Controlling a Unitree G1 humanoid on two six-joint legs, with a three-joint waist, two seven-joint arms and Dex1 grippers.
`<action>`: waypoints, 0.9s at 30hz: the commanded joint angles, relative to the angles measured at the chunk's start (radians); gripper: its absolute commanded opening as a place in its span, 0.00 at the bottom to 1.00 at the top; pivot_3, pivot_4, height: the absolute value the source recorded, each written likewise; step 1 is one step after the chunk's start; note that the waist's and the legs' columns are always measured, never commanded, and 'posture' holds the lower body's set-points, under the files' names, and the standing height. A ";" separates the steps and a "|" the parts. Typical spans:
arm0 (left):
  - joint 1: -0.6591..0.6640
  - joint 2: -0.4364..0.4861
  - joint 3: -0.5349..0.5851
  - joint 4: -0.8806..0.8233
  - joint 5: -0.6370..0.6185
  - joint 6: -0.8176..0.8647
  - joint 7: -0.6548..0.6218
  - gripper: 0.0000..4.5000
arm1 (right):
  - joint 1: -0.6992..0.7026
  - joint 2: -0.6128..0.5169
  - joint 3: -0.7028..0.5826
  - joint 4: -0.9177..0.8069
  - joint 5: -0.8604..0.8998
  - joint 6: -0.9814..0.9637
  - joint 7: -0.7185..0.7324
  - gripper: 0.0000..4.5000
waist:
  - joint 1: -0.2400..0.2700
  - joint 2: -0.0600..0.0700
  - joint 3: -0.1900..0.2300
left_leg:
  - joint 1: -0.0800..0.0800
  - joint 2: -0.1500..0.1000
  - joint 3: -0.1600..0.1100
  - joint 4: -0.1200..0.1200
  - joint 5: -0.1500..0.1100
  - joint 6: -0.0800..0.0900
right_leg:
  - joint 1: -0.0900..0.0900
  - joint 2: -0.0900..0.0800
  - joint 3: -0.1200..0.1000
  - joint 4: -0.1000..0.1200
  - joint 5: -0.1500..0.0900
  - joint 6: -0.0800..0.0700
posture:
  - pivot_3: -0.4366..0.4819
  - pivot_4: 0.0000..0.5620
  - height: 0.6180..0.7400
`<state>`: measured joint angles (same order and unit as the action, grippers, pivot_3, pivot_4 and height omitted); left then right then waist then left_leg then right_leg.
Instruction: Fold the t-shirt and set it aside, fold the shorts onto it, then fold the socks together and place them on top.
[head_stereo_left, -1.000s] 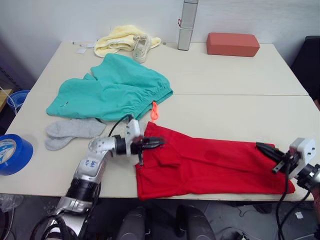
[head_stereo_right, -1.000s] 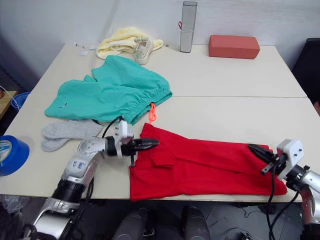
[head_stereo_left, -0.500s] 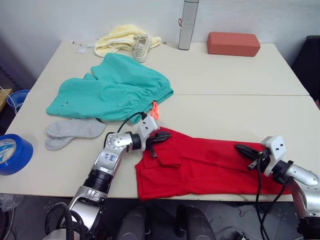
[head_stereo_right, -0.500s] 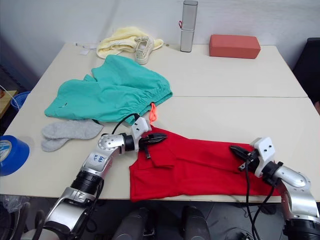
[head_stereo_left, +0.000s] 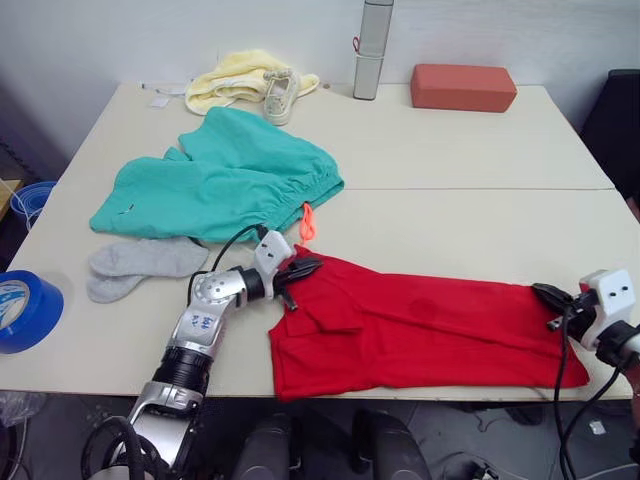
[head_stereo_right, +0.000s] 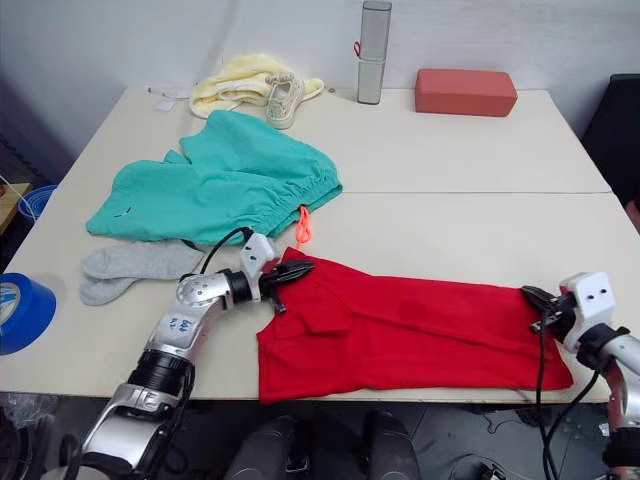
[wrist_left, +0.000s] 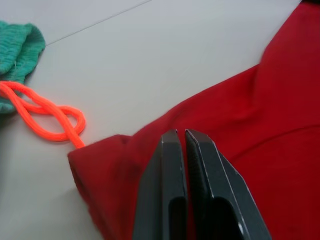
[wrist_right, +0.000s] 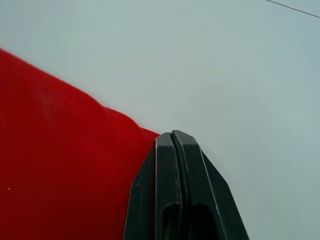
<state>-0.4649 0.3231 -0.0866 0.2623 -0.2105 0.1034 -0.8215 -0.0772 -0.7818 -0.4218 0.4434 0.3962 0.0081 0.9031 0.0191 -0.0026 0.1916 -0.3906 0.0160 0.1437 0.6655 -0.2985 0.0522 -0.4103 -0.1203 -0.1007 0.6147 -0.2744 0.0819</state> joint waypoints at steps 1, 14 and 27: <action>0.034 0.050 0.061 -0.142 -0.145 0.011 -0.142 0.17 | 0.050 -0.107 -0.042 -0.125 0.074 0.066 0.162 0.12 | 0.000 0.001 0.000 | 0.000 0.000 0.000 0.000 0.000 0.000 | 0.000 0.000 0.000 0.000 0.000 0.000 | 0.48 0.27 1.00; 0.232 0.276 0.158 -0.405 -0.363 0.067 -0.428 0.99 | -0.091 -0.404 0.130 -0.003 -0.050 0.210 0.429 1.00 | -0.014 0.001 0.001 | 0.000 0.001 -0.001 -0.001 -0.004 -0.005 | 0.001 0.000 0.000 -0.003 -0.001 -0.001 | 0.48 0.27 1.00; 0.307 0.285 0.173 -0.518 -0.432 0.127 -0.399 0.99 | -0.484 -0.293 0.424 0.368 -0.286 0.059 0.511 1.00 | -0.027 0.004 0.002 | -0.001 0.000 0.000 -0.001 -0.003 -0.006 | -0.001 0.000 -0.001 -0.003 -0.001 -0.001 | 0.48 0.27 1.00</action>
<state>-0.1638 0.6077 0.0677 -0.2116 -0.6233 0.2321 -1.2331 -0.5445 -1.0715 -0.0003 0.7899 0.1265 0.0847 1.4020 -0.0081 0.0016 0.1935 -0.3916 0.0163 0.1433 0.6645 -0.3018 0.0460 -0.4111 -0.1205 -0.1014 0.6114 -0.2751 0.0806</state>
